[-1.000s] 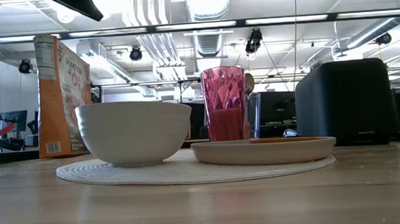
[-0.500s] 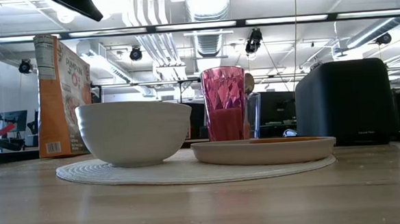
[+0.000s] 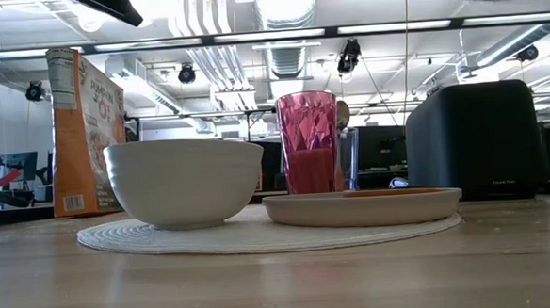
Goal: Arrange a breakfast setting
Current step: Put the red apple on the white table mat to the left of the red glass
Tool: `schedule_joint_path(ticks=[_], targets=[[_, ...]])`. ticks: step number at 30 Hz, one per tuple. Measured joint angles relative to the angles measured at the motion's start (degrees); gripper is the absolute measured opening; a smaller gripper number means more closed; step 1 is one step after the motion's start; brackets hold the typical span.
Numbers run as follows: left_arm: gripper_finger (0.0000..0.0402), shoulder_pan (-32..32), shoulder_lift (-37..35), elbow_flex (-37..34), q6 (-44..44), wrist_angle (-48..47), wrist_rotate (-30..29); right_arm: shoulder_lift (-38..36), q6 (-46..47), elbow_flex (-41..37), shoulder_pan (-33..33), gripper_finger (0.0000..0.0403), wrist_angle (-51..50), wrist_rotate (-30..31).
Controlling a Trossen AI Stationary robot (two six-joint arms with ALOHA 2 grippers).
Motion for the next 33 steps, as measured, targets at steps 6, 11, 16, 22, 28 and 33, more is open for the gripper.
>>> schedule_joint_path(ticks=[6, 11, 16, 22, 28, 33], targets=[[0.0155, 0.00, -0.02, 0.00, 0.01, 3.18, -2.35, 3.99, -10.59, -0.13, -5.32, 0.0164, 14.88, 16.34], [0.0155, 0.00, -0.02, 0.00, 7.42, 9.32, -7.33, 8.16, -29.29, -0.13, -10.36, 0.0164, 33.74, 15.63], [0.0155, 0.00, -0.04, 0.00, 13.90, 15.93, -10.42, 9.87, -47.04, -0.15, -13.78, 0.0164, 50.48, 10.54], [0.0155, 0.24, -0.04, 0.00, 15.54, 12.95, -10.53, 9.16, -54.33, -0.15, -16.00, 0.0164, 56.31, 7.92], [0.0155, 0.32, 0.05, 0.00, 10.94, 13.14, -7.24, 8.87, -54.39, -0.15, -17.49, 0.0164, 56.42, 7.06], [0.0155, -0.02, 0.09, 0.00, 16.71, 18.57, -6.87, 8.90, -54.50, -0.15, -17.97, 0.0169, 56.43, 4.57]])
